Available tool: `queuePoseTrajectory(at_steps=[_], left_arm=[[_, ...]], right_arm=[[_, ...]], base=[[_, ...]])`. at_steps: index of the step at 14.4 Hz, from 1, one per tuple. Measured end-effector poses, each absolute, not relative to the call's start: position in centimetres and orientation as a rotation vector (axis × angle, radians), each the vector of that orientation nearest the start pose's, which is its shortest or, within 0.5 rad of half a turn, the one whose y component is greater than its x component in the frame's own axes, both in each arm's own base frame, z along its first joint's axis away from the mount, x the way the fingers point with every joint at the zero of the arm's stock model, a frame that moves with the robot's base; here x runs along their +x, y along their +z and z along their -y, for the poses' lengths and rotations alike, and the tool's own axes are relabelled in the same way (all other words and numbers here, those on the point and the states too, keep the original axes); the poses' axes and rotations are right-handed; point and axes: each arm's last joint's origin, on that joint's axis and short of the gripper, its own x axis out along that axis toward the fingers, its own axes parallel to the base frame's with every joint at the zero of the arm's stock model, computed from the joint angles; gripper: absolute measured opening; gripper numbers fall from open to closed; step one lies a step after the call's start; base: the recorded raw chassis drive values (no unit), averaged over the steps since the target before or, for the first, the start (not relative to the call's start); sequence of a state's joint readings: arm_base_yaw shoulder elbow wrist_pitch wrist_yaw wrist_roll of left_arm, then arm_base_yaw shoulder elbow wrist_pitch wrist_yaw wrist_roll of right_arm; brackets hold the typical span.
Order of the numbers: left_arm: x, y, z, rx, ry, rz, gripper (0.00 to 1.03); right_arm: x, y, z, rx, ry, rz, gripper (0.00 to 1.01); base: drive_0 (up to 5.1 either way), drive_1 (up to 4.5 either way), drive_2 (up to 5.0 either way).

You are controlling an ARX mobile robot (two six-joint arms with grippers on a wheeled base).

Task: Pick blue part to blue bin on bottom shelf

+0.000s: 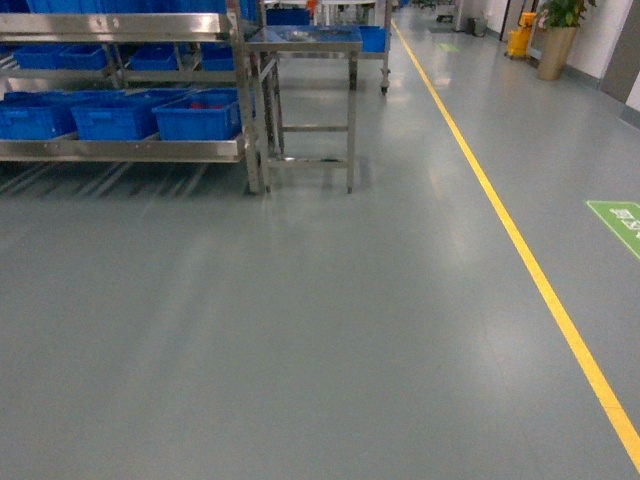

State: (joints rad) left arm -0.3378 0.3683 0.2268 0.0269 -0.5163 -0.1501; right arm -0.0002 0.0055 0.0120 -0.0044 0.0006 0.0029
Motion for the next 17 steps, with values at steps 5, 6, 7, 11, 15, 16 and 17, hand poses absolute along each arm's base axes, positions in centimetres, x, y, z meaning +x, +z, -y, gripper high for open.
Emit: queuePoseTrajectory(at_steps=[5,6,7,11,15,16,17], left_arm=[[11.51,21.27,2.53,-0.102,0.186,-0.092,0.43],[11.52,21.29,2.53,-0.103,0.186,-0.089,0.43],[11.51,21.25,2.53,-0.101,0.186,-0.094,0.43],[11.51,21.31,2.53,-0.103,0.186,-0.088,0.43],[11.53,21.25,2.53,-0.101,0.186,-0.094,0.43],[11.53,21.23,2.54,-0.1,0.186,-0.095,0.43],[11.51,21.3,2.53,-0.103,0.186,-0.088,0.43]], right_arm=[[9.73,16.65,0.0,0.003,0.0,0.001,0.98],[9.73,16.65,0.0,0.003,0.0,0.001,0.98],[9.73,16.67,0.0,0.003,0.0,0.003,0.98],[9.73,16.68,0.0,0.003,0.0,0.004,0.98],[9.73,16.67,0.0,0.003,0.0,0.002,0.98],[9.73,16.67,0.0,0.003,0.0,0.002,0.98],[9.73,16.66,0.0,0.003,0.0,0.001,0.98]], base=[[-0.1,3.95,-4.1],[-0.1,3.96,-4.1],[-0.1,3.98,-4.1],[-0.1,3.95,-4.1],[0.1,4.12,-3.9],[0.0,4.01,-4.0],[-0.1,3.96,-4.1]])
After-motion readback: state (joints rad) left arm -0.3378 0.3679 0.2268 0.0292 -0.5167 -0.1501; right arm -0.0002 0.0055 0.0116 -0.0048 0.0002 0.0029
